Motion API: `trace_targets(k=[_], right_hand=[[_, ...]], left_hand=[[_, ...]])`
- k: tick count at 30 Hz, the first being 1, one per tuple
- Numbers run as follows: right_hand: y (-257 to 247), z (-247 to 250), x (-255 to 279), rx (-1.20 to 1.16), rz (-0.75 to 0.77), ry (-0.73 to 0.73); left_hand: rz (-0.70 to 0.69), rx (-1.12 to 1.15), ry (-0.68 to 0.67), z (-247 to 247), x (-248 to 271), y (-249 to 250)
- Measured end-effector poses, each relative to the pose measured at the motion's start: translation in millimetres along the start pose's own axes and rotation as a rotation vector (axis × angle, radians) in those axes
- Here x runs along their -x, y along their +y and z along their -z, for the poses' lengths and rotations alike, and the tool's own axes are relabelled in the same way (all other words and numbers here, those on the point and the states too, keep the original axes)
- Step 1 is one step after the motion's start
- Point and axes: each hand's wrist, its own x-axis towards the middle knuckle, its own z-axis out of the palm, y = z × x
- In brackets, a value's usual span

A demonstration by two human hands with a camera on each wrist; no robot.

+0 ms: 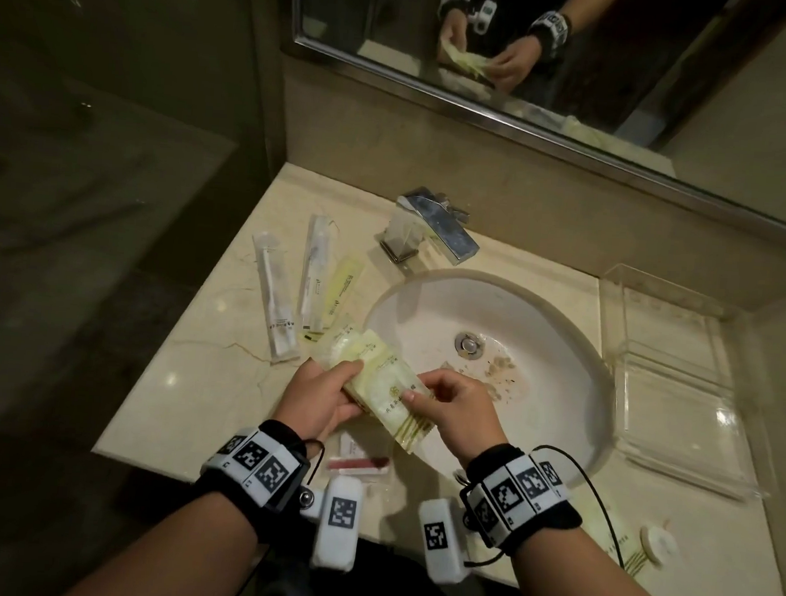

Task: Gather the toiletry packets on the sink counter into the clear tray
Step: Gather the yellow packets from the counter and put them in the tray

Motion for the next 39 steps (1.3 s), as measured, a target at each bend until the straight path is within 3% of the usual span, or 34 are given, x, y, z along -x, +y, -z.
trace_targets(k=[4, 9, 13, 17, 27, 39], right_hand=[[4, -1, -2, 0.024, 0.002, 0.004], [7, 11, -9, 0.209, 0.04, 0.141], [12, 27, -17, 0.187, 0.005, 0.185], [16, 25, -20, 0.167, -0.009, 0.165], [11, 52, -11, 0.156, 0.017, 0.155], [42, 217, 52, 0.151, -0.012, 0.387]], left_hand=[[-0.056, -0.177, -0.05, 1, 3, -3], [-0.097, -0.336, 0.16, 23, -5, 1], [-0.098, -0.143, 0.329, 50, -10, 23], [-0.124, 0.002, 0.404, 61, -7, 35], [-0.109, 0.018, 0.345, 45, 5, 23], [0.009, -0.275, 0.127, -66, 23, -50]])
